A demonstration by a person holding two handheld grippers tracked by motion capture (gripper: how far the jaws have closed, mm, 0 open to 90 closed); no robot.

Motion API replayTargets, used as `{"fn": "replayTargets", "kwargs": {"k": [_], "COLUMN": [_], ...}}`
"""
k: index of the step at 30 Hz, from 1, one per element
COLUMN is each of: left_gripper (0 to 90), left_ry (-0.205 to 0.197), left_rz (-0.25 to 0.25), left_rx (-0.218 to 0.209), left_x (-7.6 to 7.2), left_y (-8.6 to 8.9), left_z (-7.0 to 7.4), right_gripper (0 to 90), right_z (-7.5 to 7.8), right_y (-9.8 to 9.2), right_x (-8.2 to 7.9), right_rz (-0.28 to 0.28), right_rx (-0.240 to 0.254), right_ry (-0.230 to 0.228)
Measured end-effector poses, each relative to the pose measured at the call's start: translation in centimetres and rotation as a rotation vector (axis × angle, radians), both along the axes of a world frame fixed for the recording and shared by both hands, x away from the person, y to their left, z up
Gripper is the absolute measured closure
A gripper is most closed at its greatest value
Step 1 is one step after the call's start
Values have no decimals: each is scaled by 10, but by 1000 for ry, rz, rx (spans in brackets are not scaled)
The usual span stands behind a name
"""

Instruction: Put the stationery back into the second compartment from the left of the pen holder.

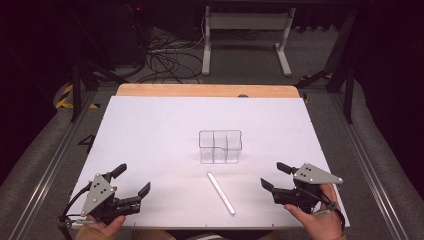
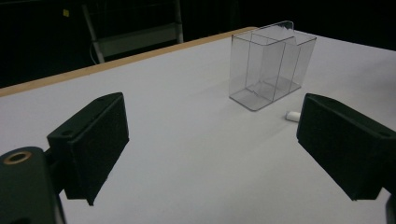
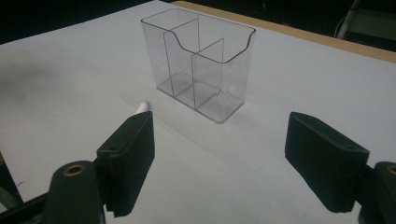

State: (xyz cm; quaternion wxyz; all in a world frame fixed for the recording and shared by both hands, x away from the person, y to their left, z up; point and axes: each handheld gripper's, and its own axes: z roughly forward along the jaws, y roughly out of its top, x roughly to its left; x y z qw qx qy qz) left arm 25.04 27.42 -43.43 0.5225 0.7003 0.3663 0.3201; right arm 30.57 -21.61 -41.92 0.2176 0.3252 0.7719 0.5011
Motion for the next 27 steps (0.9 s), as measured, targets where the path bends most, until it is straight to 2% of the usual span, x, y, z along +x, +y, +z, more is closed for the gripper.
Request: {"fn": "replayTargets", "kwargs": {"k": [16,27], "left_gripper": [101,102], "left_ry": [5,11], "left_rz": [0,-2], "left_rx": [1,0], "left_x": [1,2], "left_y": [-1,-1], "left_z": [-1,-1], "right_gripper": [243,240], "right_z": [3,5], "right_y": [2,23], "right_x": [-2,2], "right_rz": [8,49], "right_rx": [3,-20], "right_ry": [-5,8]}}
